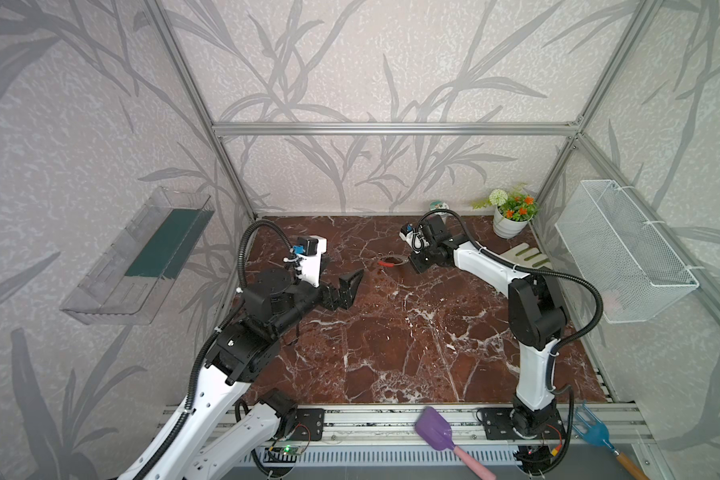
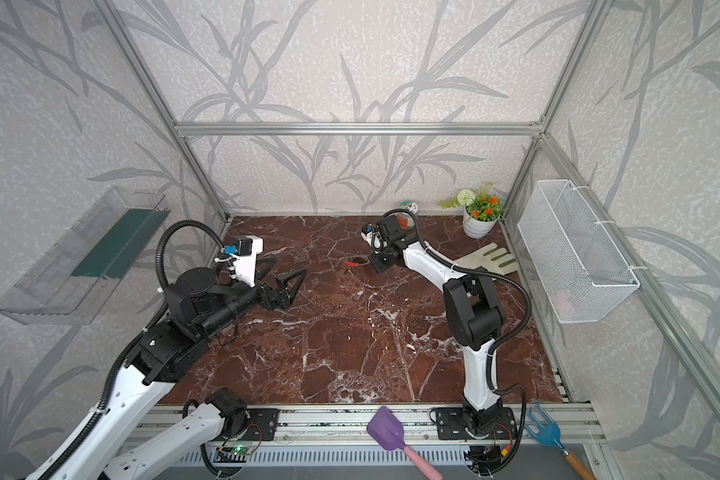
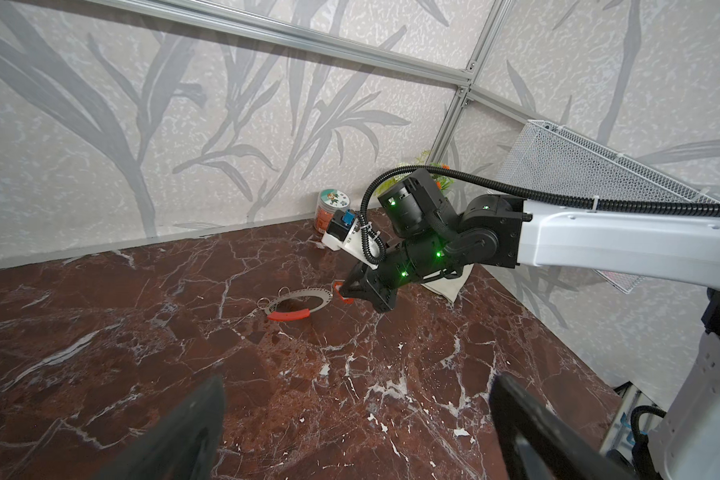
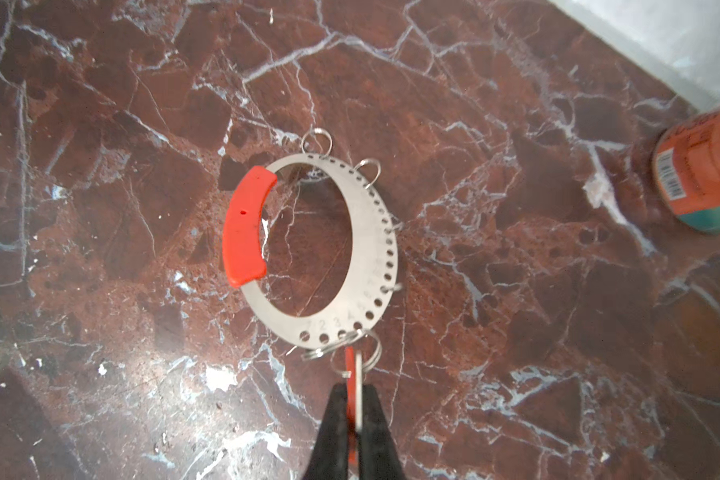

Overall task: Put the keys on the keyring
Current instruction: 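Release the keyring with the left gripper while the right gripper lowers it to the table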

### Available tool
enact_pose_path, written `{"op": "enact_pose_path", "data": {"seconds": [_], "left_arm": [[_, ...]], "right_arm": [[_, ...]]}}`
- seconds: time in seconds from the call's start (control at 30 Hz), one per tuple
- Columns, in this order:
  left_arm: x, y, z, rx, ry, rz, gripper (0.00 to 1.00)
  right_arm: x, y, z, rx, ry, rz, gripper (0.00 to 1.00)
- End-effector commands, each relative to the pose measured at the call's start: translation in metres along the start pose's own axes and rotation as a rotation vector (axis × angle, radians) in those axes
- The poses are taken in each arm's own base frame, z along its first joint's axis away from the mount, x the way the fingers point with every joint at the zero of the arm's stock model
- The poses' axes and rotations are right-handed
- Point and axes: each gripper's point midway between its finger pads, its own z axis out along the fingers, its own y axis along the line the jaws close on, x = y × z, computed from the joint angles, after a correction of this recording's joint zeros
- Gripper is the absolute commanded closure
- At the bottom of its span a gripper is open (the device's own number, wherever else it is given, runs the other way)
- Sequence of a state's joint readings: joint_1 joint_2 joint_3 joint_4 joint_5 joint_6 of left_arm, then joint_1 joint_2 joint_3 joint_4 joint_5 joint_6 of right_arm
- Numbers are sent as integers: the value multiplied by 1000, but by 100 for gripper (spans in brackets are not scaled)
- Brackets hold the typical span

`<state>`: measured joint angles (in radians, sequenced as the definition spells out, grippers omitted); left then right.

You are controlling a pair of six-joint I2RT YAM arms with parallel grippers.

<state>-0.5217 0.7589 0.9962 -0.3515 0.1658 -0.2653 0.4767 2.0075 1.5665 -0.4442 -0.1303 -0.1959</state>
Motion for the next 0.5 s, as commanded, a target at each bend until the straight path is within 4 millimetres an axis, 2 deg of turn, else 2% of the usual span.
{"op": "enact_pose_path", "data": {"seconds": [0.0, 0.47], "left_arm": [[-2, -2, 0, 16, -16, -11, 1], [3, -3, 7, 33, -6, -16, 1]], "right_arm": [[10, 2, -18, 2, 44, 7, 100], [96, 22, -14, -52, 333, 170, 100]]}}
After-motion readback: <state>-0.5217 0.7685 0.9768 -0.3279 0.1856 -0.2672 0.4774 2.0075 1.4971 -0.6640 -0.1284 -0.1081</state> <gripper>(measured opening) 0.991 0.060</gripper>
